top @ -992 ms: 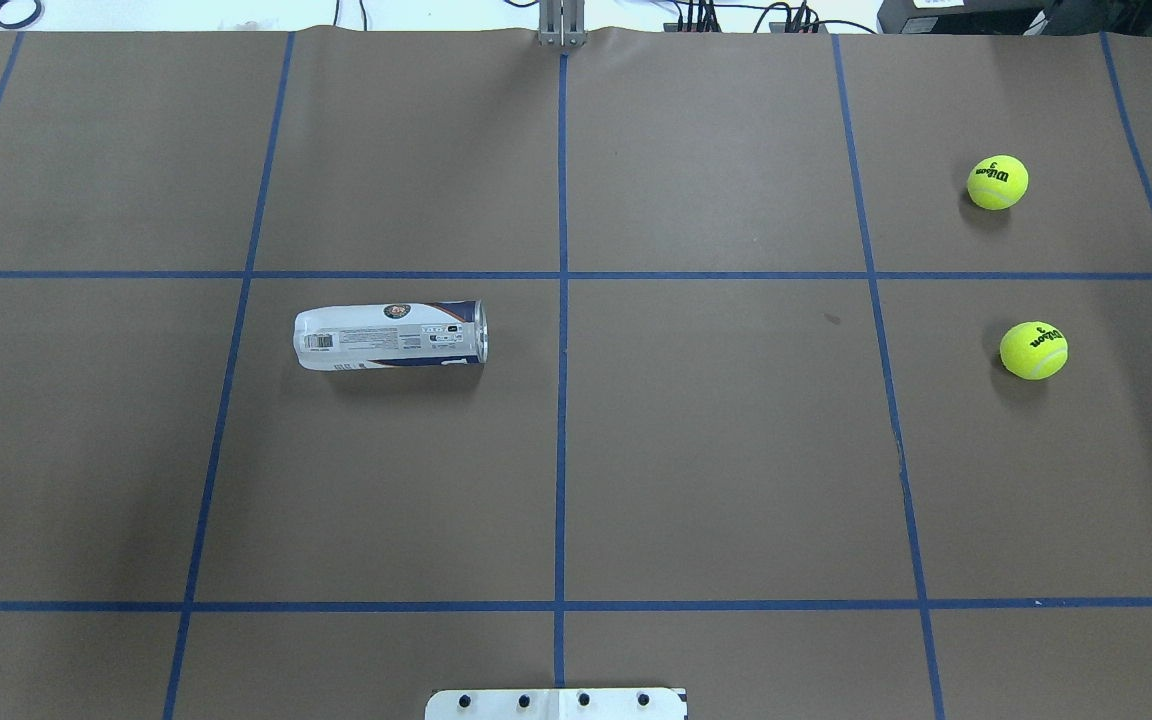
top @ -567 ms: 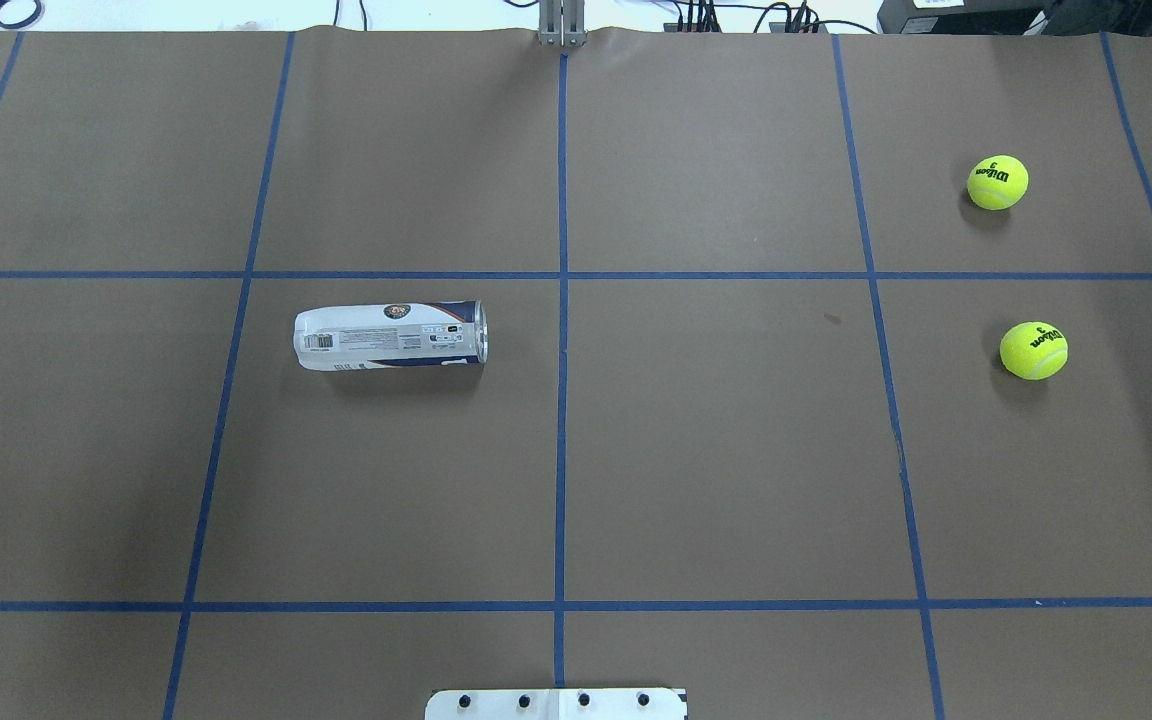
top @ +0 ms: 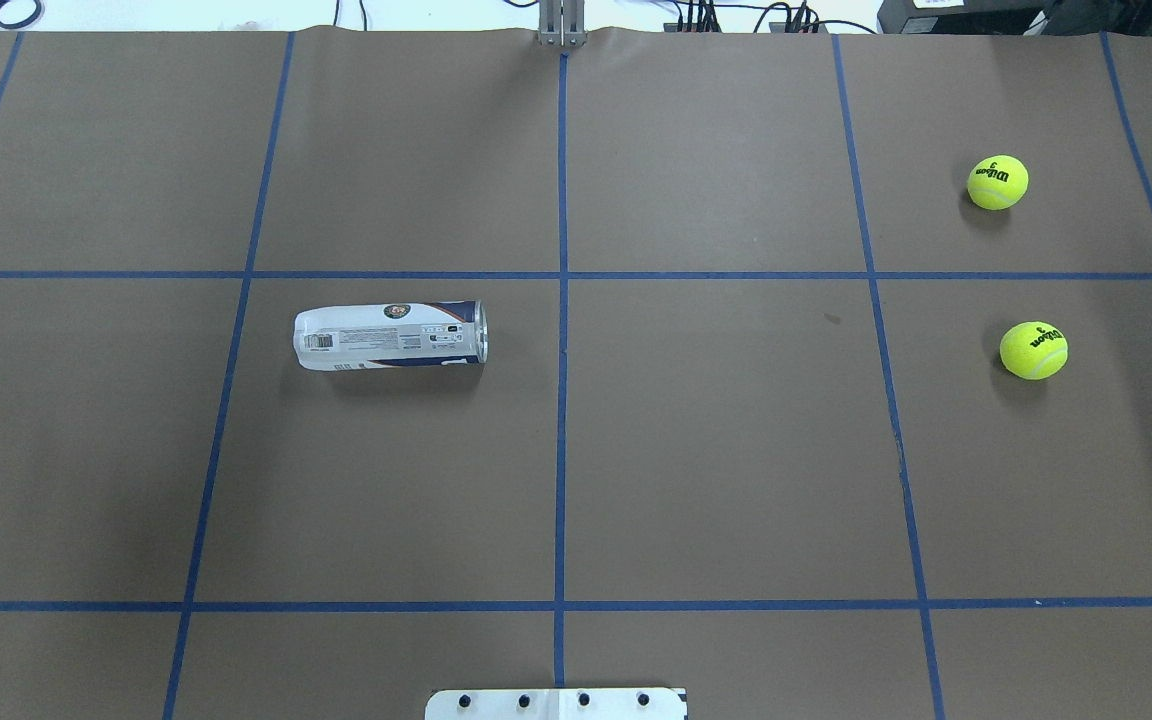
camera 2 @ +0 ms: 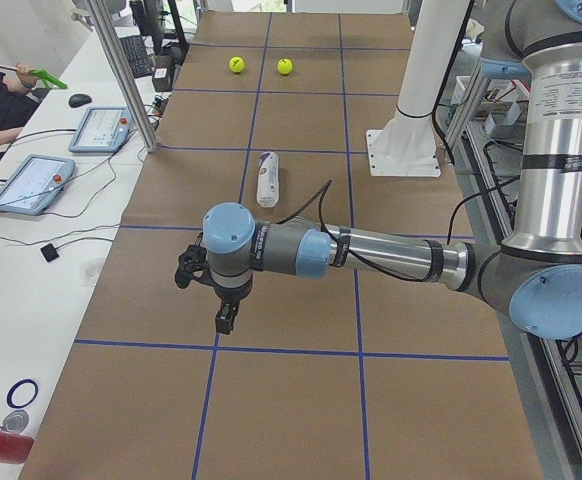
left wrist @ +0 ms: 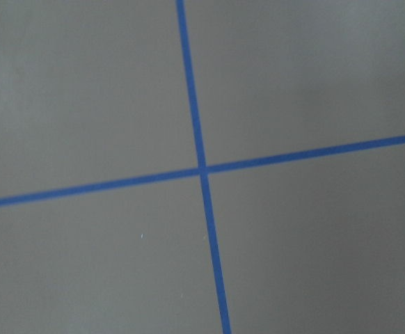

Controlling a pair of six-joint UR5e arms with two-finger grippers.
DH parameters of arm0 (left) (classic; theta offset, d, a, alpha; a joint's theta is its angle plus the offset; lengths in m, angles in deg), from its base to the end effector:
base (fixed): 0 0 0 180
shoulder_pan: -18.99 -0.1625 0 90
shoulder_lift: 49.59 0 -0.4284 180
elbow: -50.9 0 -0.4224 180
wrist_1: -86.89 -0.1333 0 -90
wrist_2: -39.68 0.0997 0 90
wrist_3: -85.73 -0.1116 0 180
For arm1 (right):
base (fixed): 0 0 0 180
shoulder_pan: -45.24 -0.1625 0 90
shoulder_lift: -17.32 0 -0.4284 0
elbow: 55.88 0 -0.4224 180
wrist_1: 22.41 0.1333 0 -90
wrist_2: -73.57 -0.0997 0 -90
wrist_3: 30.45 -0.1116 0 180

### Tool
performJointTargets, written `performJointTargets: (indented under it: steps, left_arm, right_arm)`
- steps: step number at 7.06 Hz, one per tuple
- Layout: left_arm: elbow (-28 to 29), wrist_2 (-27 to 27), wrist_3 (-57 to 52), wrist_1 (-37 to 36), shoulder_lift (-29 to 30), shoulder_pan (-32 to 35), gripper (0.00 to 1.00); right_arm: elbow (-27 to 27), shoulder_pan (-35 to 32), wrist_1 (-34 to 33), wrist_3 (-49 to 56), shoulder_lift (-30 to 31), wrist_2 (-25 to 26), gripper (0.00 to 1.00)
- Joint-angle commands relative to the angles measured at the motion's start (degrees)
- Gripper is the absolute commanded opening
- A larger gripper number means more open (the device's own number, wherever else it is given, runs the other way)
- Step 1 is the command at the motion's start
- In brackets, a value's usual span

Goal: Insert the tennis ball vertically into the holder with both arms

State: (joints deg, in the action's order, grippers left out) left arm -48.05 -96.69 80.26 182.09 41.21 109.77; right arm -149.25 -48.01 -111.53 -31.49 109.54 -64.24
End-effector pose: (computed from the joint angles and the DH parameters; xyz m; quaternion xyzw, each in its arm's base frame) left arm -0.0598 -0.5377 0.5680 0.1407 0.3833 0.0885 0.9086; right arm 0.0793 -0.5043 0.6535 0.0240 -0.4048 0.0270 0.9137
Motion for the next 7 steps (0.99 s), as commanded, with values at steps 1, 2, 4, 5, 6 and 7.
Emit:
performJointTargets:
  steps: [1, 2, 4, 5, 6, 7]
  left_arm:
    - [-0.2, 1.4, -0.1, 3.8, 2.5, -3.5, 1.00]
    - [-0.4, 2.9, -0.2, 3.9, 5.9, -4.8, 1.00]
    - [-0.2, 10.3, -0.8, 4.2, 11.5, -10.6, 1.00]
    - [-0.3, 10.3, -0.1, 4.0, 14.9, -14.9, 0.99]
    - [-1.3, 10.3, 1.1, 4.0, 17.4, -16.8, 0.99]
    - [-1.2, 10.7, 1.3, 3.8, 21.6, -21.3, 0.99]
  right_arm:
    - [-0.1, 0.0, 0.1, 0.0, -0.4, -1.5, 0.99]
    - [-0.1, 0.0, 0.2, 0.0, -0.6, -1.8, 0.99]
    - [-0.1, 0.0, 0.2, 0.0, -0.7, -1.9, 0.99]
    - [-0.1, 0.0, 0.2, 0.0, -0.6, -1.9, 0.99]
    - [-0.1, 0.0, 0.2, 0.0, -0.6, -1.9, 0.99]
    - [-0.1, 0.0, 0.2, 0.0, -0.6, -1.9, 0.99]
